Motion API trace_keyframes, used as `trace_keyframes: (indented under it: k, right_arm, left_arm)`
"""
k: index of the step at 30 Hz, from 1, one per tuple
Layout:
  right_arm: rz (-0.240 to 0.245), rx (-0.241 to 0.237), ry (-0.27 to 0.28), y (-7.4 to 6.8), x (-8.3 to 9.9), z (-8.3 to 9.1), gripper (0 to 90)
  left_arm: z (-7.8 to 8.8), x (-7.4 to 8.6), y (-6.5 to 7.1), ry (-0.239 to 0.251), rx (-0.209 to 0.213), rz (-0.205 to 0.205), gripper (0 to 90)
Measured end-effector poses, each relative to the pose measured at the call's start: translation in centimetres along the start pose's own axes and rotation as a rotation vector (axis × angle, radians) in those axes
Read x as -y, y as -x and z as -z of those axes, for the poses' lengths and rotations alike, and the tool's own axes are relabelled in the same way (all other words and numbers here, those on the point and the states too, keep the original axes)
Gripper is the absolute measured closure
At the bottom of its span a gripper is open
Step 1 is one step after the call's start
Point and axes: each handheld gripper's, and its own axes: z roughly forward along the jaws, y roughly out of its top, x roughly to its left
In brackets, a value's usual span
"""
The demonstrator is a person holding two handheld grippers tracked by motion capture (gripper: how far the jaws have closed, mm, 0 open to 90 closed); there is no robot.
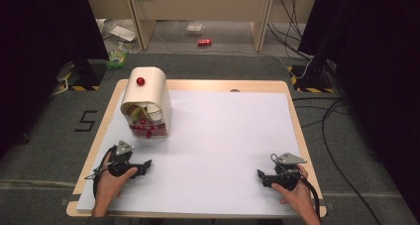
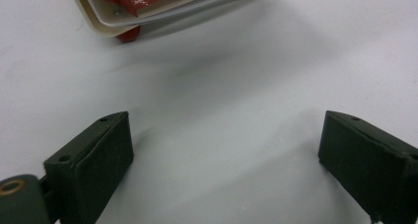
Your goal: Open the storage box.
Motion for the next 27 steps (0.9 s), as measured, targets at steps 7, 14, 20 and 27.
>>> trace_keyframes:
  k: [7,14,20,27]
  right_arm:
    - [0.001,0.0,0.0,0.0,0.0,0.0,14.4]
    - [0.001,0.0,0.0,0.0,0.0,0.0,14.4]
    - [0.001,0.001,0.0,0.0,0.0,0.0,14.4]
    - [0.003,0.002,0.002,0.0,0.0,0.0,14.5]
  left_arm:
    - [0.0,0.0,0.0,0.0,-0.001,-0.001,5.7]
    - [0.3,-0.1,0.1,0.047,-0.032,0.017,18.9]
    - [0.6,-0.7,1.0,0.138,-0.085,0.062,16.9]
    - [0.6,-1.2,2.5,0.219,-0.145,0.065,17.1]
